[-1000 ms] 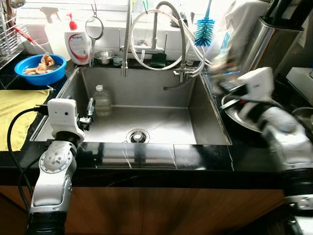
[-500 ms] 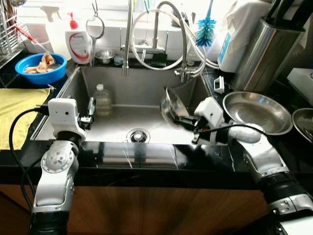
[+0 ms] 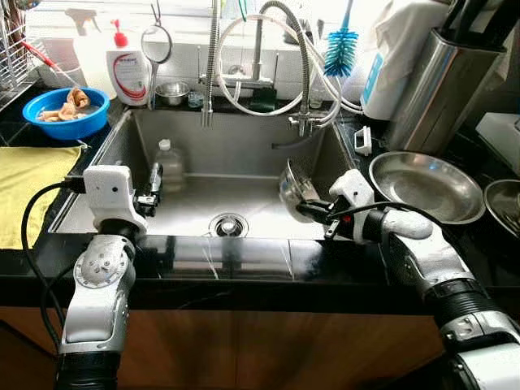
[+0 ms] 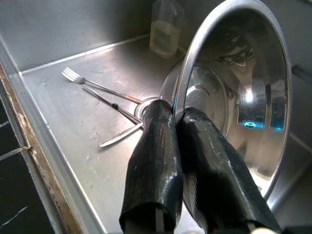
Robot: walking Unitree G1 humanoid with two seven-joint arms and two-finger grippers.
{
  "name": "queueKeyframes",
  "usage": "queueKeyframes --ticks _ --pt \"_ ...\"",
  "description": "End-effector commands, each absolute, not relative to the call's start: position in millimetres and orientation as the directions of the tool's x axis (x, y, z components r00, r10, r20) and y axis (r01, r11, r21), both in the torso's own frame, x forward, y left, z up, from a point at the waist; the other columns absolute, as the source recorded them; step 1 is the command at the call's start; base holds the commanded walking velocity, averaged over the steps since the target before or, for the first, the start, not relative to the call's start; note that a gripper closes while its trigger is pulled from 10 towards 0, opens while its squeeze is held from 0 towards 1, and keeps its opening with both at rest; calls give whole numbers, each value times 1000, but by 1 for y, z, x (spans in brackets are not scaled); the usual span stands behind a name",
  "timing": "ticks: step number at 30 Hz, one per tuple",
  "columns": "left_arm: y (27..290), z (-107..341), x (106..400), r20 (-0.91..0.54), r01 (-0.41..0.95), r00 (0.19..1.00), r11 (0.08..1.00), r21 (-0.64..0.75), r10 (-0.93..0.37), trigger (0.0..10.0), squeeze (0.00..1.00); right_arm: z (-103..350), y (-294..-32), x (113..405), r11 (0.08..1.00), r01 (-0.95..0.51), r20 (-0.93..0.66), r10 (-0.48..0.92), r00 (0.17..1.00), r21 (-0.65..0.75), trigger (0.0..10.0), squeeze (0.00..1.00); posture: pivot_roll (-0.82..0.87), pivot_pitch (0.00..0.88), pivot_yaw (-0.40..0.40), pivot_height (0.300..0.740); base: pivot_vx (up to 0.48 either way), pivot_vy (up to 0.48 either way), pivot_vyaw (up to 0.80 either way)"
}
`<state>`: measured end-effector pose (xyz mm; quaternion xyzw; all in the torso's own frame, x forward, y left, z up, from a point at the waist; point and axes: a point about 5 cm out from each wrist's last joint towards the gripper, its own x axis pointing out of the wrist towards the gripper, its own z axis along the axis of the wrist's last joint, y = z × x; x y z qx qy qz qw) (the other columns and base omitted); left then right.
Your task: Kitchen organization
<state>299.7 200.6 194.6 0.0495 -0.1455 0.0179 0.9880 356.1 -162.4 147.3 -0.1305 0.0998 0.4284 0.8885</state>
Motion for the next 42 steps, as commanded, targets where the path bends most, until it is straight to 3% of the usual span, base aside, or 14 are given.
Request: queueKeyframes --ticks 1,2,3,8,11,12,13,22,23,24,25,28,29,42 --pt "199 198 298 297 -46 955 995 87 18 10000 0 157 -165 361 612 -774 -250 734 632 -161 10000 518 124 0 -83 740 0 0 0" --pt "199 198 298 297 -46 955 995 87 18 10000 0 156 -165 362 614 -773 -251 733 633 -159 10000 831 124 0 -83 740 0 0 0" --pt "199 198 298 297 -46 955 995 87 18 10000 0 156 -165 362 615 -772 -252 731 634 -157 10000 890 125 0 -84 740 0 0 0" --pt "199 197 299 292 -46 956 995 89 19 10000 0 154 -166 363 620 -769 -257 726 637 -155 10000 890 125 0 -85 740 0 0 0" --pt "199 196 299 288 -46 957 995 88 19 10000 0 153 -165 363 623 -766 -257 723 641 -158 10000 765 124 0 -85 740 0 0 0" --pt "199 196 299 287 -45 958 995 89 18 10000 0 153 -165 363 626 -763 -257 720 645 -162 10000 173 124 0 -85 740 0 0 0" --pt "199 195 299 285 -45 958 995 89 17 10000 0 153 -165 363 629 -760 -255 717 649 -166 10000 0 122 0 -84 740 0 0 0" --pt "200 194 300 280 -43 960 995 88 17 10000 0 153 -164 363 653 -741 -227 706 671 -157 10000 0 118 0 -82 740 0 0 0" --pt "200 194 300 279 -42 960 995 88 16 10000 0 154 -164 364 672 -726 -212 696 686 -146 10000 753 117 0 -82 740 0 0 0" --pt "200 193 300 279 -42 960 995 88 16 10000 0 155 -164 365 680 -719 -205 691 693 -141 10000 753 117 0 -82 740 0 0 0" --pt "200 193 300 278 -42 960 995 88 16 10000 0 155 -165 366 691 -710 -205 682 702 -134 10000 1000 117 0 -82 740 0 0 0" --pt "200 193 300 278 -41 961 995 88 15 10000 0 157 -168 370 726 -675 -209 645 735 -135 10000 1000 118 0 -82 740 0 0 0" --pt "200 192 300 276 -41 961 995 87 16 10000 0 161 -172 375 760 -639 -203 611 765 -122 10000 0 118 0 -82 740 0 0 0" --pt "202 191 300 272 -41 962 995 88 16 10000 0 171 -187 384 890 -446 -170 427 888 -95 10000 0 117 0 -83 740 0 0 0"
